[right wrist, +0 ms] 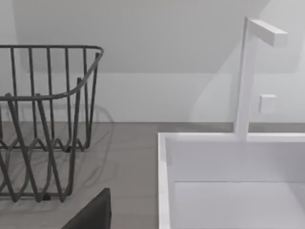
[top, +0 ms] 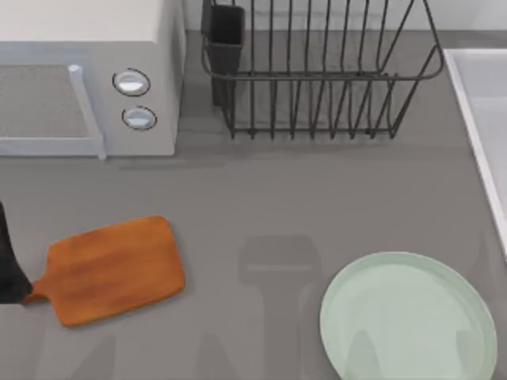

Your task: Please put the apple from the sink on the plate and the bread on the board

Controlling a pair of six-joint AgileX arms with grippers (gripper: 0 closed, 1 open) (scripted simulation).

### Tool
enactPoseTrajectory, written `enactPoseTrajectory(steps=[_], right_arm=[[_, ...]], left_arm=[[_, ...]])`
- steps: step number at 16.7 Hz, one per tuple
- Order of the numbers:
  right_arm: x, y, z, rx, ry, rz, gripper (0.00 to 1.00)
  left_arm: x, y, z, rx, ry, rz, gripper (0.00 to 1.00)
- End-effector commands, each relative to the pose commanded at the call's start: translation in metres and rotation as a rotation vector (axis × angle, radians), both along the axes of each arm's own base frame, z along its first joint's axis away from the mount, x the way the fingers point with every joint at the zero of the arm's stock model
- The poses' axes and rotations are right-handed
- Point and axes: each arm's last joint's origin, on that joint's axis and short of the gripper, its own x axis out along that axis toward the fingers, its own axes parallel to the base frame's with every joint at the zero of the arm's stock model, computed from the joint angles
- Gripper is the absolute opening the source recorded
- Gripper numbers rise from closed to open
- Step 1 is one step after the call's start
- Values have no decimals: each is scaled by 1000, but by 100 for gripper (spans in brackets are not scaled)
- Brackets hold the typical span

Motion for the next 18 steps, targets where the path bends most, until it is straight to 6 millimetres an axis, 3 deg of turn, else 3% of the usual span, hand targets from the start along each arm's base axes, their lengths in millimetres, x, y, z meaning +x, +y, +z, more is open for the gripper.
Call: enactPoseTrajectory(steps=[4,7,10,14,18], right_arm=[[1,-1,11,-11,44,-11,100],[7,-4,34,-34,161,-35,100],[26,-9,63,-59,344,-62,100],[77,-23,92,-82,655,-88,100],[149,-48,91,-77,990,-87,100]], left_arm=[[0,0,0,0,0,0,100],[0,0,0,0,0,0,100],[0,0,0,0,0,0,100],[0,0,0,0,0,0,100],[0,0,0,0,0,0,100]])
